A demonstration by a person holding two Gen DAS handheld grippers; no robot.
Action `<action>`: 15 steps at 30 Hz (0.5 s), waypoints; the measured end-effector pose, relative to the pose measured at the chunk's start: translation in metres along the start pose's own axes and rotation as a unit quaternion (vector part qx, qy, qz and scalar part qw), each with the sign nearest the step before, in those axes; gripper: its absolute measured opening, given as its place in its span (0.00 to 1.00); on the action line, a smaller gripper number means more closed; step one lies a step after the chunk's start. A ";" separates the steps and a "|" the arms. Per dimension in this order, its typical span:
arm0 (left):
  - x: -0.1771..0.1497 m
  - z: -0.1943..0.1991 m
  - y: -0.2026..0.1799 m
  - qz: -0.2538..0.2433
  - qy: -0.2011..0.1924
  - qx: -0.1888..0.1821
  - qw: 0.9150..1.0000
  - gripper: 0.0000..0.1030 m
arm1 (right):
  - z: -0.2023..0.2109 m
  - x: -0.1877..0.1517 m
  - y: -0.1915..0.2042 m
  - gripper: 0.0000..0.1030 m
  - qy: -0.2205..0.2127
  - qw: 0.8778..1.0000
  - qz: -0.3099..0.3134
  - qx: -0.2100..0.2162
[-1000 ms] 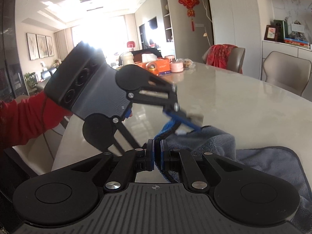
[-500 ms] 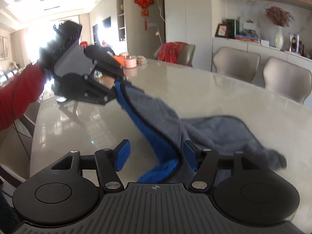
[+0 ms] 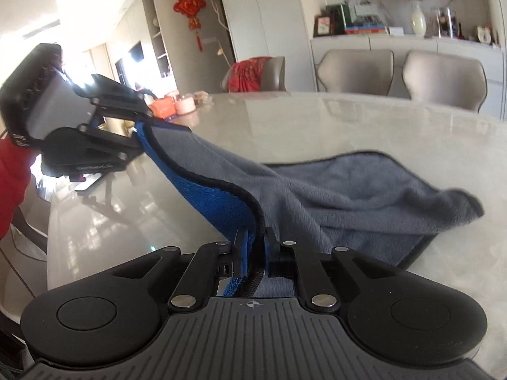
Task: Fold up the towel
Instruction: 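Lift the towel high with both grippers, spreading it between them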
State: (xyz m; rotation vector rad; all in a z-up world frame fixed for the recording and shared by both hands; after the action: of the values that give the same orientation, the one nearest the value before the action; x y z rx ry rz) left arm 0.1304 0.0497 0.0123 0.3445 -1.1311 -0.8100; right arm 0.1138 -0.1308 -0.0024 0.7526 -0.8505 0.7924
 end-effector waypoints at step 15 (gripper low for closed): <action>0.080 0.079 0.020 0.012 -0.057 0.075 0.996 0.08 | 0.130 0.104 0.081 0.01 -0.075 0.962 0.211 -0.155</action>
State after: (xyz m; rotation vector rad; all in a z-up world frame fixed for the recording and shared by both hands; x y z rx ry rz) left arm 0.0825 0.0174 0.1104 0.4134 -1.3036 -0.7332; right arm 0.0446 -0.1678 0.1653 0.3562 -1.2641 0.9556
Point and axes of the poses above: each gripper's, at about its wrist camera, not at the fingertips, and z roughly against the way its jaws point, y to its left, x to its top, the point moved 6 cm from there along -z, roughly the way its jaws point, and after that the axes turned 14 degrees about x, right-handed, at the moved point
